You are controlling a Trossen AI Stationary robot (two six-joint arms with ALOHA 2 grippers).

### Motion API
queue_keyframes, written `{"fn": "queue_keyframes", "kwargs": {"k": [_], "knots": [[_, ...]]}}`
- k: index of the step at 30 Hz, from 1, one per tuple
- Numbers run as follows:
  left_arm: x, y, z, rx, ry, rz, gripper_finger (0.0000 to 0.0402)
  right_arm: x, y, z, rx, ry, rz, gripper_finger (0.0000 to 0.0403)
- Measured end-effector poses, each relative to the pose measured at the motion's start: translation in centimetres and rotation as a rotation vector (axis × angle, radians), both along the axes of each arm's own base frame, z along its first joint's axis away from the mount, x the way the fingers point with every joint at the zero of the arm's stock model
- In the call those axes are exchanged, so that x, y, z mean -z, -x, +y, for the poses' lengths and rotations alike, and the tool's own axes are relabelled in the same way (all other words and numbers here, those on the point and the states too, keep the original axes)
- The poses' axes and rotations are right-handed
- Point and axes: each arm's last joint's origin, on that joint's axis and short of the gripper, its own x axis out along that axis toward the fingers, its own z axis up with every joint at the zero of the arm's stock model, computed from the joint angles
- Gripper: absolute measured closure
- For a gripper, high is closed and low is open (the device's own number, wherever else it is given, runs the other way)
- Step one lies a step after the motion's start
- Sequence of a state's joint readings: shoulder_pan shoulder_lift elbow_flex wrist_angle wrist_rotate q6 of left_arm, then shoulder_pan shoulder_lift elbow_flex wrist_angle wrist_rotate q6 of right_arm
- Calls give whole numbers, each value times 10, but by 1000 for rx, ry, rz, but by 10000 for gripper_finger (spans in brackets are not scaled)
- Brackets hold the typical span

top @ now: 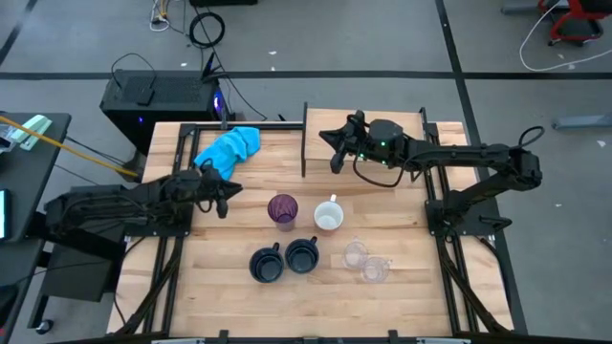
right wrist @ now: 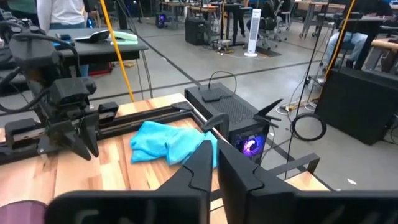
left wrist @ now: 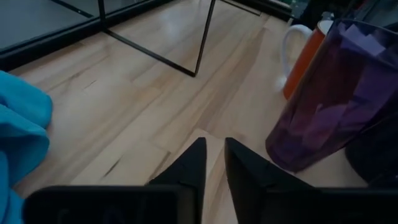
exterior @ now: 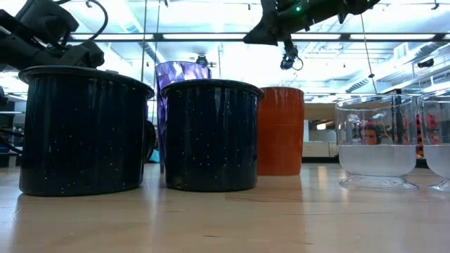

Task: Stack small to large cups/mugs on shelf
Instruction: Put the violet cup on the shelf

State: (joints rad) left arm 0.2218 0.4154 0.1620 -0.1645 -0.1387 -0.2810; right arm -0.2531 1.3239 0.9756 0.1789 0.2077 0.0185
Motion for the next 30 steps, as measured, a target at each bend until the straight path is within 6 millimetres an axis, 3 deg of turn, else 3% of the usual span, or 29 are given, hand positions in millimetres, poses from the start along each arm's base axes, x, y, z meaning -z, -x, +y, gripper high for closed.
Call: {"fn": "queue_keyframes", "kwargs": {"k": [7,12,24,30], "knots": [[-2,-1,0,17,-34,23,267,-5,-1,0,-1,-42,-12,296],[-2,-1,1,23,-82,40,245,-12,-6,-2,-16,-48,-32,265],[-3,0,4,-43,-190,69,269,-31,-48,-14,-52,-85,135,262],[-3,0,4,-42,-190,69,280,-30,-61,-18,-77,-82,178,253]]}}
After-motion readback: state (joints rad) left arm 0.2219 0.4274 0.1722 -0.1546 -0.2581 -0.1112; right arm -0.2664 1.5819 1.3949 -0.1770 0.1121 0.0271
